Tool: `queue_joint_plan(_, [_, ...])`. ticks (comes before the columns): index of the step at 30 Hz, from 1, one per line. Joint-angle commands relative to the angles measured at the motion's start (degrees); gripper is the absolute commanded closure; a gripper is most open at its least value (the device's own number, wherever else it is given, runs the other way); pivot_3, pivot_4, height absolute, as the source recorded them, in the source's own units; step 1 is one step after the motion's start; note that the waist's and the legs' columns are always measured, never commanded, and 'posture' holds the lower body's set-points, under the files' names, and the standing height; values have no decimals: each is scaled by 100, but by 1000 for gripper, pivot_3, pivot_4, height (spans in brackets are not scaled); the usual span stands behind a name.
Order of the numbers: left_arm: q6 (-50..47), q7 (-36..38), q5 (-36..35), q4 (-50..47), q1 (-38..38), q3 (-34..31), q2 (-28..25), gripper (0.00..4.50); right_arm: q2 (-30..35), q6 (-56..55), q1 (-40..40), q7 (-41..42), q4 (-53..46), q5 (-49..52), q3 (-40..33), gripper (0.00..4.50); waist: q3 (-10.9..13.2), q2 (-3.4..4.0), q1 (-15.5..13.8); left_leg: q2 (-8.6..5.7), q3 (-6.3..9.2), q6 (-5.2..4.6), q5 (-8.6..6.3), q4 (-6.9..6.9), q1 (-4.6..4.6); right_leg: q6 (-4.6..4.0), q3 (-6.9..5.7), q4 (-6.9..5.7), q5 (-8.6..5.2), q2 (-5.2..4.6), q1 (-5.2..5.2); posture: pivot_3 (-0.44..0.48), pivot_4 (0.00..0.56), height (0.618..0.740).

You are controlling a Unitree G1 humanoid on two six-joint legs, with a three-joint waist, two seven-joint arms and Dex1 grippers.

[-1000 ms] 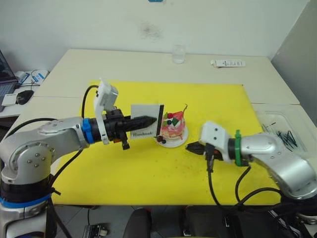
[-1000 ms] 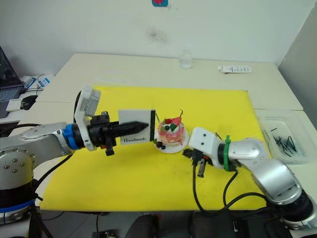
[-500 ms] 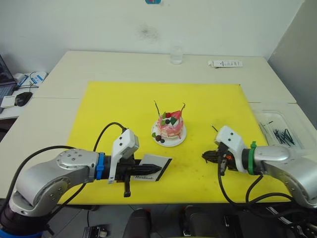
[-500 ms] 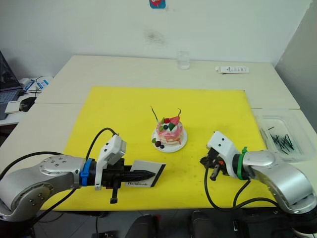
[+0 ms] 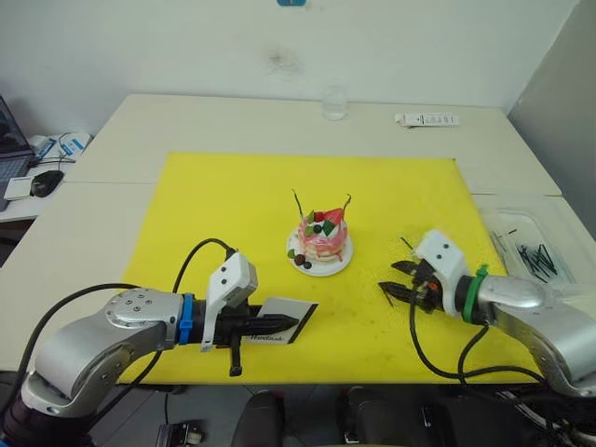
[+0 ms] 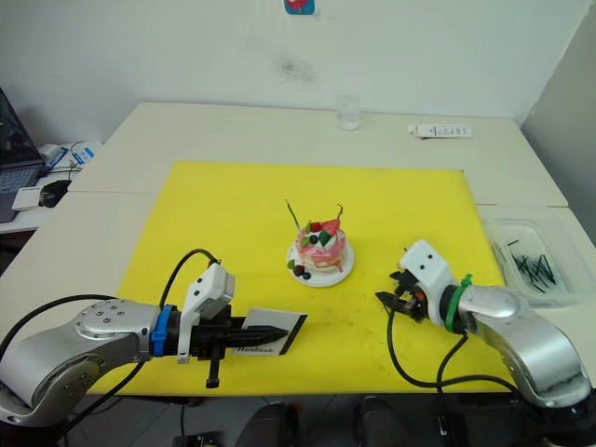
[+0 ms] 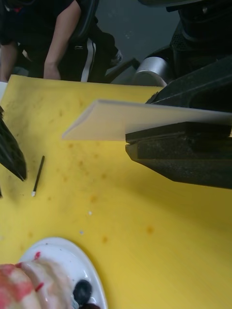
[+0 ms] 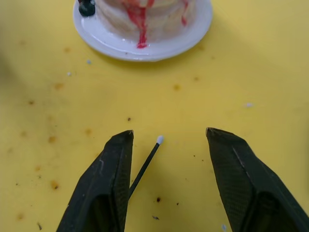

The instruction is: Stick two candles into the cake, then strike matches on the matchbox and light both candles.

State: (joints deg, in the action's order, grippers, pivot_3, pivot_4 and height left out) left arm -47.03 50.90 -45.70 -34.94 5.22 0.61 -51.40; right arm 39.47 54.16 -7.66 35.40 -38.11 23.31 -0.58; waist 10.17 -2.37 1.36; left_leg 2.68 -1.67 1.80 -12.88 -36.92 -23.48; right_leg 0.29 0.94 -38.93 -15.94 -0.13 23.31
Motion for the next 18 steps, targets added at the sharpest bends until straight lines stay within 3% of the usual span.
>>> queue_joint_plan(1, [141,56,42,-29,40,-81,53,4500,-300,-708,398,-394,-276,-225,-261,2207,0,0,4,0,0,0,0,1,0,0,1,0,0,0,0,0,150,740])
queue_joint_plan(8, [59,-33,24,-54,161,-45,161,4500,-1490,-2474,1519,-1424,61,-1257,451,2207,-1,2,16,3,0,0,0,-1,4,0,1,-6,0,1,0,0,150,740])
queue_joint_plan(18, [-317,-137,-222,-168,498,-84,170,4500,-2013,-3207,1833,-1908,700,-2005,913,2207,-2,2,14,1,-5,0,0,-3,6,-1,4,-6,1,0,-1,0,150,740])
